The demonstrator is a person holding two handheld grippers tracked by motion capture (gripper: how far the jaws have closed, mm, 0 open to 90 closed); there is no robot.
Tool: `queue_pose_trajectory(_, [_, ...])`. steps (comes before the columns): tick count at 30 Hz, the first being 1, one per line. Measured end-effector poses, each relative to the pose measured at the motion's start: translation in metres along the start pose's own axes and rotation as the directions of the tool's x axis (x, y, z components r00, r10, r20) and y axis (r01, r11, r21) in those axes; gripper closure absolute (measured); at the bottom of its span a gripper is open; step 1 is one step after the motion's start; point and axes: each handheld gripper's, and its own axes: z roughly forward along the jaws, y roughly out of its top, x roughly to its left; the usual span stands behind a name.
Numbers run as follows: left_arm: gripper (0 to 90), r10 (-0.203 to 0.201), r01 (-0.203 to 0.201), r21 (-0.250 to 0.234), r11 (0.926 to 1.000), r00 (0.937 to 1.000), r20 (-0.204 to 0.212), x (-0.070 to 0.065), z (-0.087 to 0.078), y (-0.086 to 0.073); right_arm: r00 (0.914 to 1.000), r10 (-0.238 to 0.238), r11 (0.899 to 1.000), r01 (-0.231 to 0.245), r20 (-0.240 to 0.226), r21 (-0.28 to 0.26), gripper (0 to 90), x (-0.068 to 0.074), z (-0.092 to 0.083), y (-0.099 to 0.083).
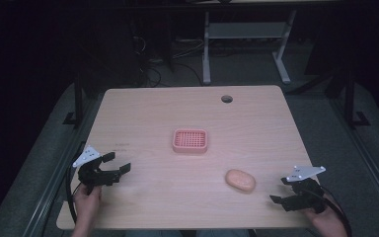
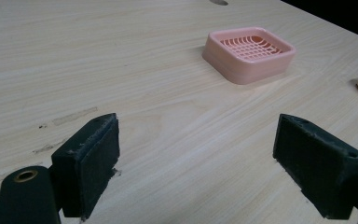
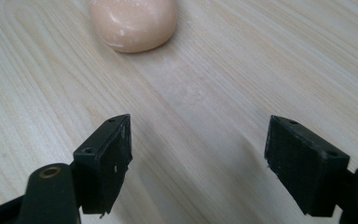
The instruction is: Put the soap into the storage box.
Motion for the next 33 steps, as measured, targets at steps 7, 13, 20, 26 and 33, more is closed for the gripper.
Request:
queue_pose_trajectory(7, [14.3,0.008,-0.008,0.008,0.9999,1.0000,-0.004,0.001,0.001,0.000,0.9999,-0.014,1.000,0.014,-0.010,0.010,22.6,0.003,0.005,0.004])
queue_pose_trajectory(13, [14.2,0.009,-0.009,0.003,1.0000,1.0000,0.004,-0.001,-0.001,0.000,0.9993,-0.035,0.999,0.036,-0.010,0.016,22.5,0.010,0.006,0.009])
queue_pose_trajectory(20, [14.2,0.011,-0.011,0.001,0.9999,0.9999,0.001,0.000,-0.001,0.000,0.9982,-0.058,0.998,0.058,-0.015,0.016,22.5,0.016,0.007,0.016])
queue_pose_trajectory(26, [14.2,0.013,-0.013,0.004,0.9999,0.9999,-0.001,-0.001,-0.001,0.000,0.9970,-0.075,0.997,0.075,-0.022,0.025,22.5,0.019,0.010,0.021])
queue_pose_trajectory(33, [14.2,0.012,-0.012,0.001,0.9999,0.9999,-0.002,0.000,-0.002,0.000,0.9950,-0.097,0.995,0.097,-0.022,0.027,22.6,0.022,0.010,0.028])
